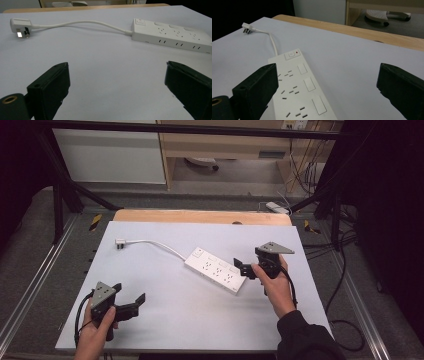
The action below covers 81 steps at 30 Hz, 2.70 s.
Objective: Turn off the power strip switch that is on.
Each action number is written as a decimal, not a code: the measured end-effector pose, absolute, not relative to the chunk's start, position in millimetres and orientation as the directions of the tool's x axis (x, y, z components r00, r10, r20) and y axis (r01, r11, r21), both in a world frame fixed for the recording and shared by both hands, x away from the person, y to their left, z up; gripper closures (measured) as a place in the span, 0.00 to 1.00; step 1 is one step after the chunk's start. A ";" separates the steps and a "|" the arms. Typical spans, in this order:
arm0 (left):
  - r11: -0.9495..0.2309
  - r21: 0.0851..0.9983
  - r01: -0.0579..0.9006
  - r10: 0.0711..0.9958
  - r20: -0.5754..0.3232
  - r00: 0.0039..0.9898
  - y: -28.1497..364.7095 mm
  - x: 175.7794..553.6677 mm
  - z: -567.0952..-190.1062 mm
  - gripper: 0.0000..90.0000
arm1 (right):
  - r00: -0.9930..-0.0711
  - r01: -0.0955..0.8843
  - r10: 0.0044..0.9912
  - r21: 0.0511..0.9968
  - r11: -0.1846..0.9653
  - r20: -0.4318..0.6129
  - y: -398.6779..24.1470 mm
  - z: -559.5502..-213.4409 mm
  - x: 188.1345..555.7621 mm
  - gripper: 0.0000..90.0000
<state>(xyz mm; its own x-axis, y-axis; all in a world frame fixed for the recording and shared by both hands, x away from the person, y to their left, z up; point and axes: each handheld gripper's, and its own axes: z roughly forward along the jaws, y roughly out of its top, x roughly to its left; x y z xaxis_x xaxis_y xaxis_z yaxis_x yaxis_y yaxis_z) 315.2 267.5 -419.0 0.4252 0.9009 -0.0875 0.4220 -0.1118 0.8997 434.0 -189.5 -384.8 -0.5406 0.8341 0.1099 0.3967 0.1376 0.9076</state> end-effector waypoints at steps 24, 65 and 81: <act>-0.104 0.900 0.423 0.904 -0.092 0.417 268.5 314.7 -419.0 0.07 | -0.531 0.348 0.837 0.934 0.076 0.130 -230.4 -369.0 411.9 0.07; -0.118 0.897 0.426 0.903 -0.082 0.422 268.0 314.7 -419.4 0.07 | -0.482 0.313 0.867 0.949 0.035 0.127 -270.3 -361.4 390.7 0.07; -0.096 0.903 0.418 0.911 -0.089 0.403 269.4 313.4 -418.2 0.07 | -0.461 0.258 0.880 0.966 0.010 0.114 -288.7 -356.5 375.4 0.07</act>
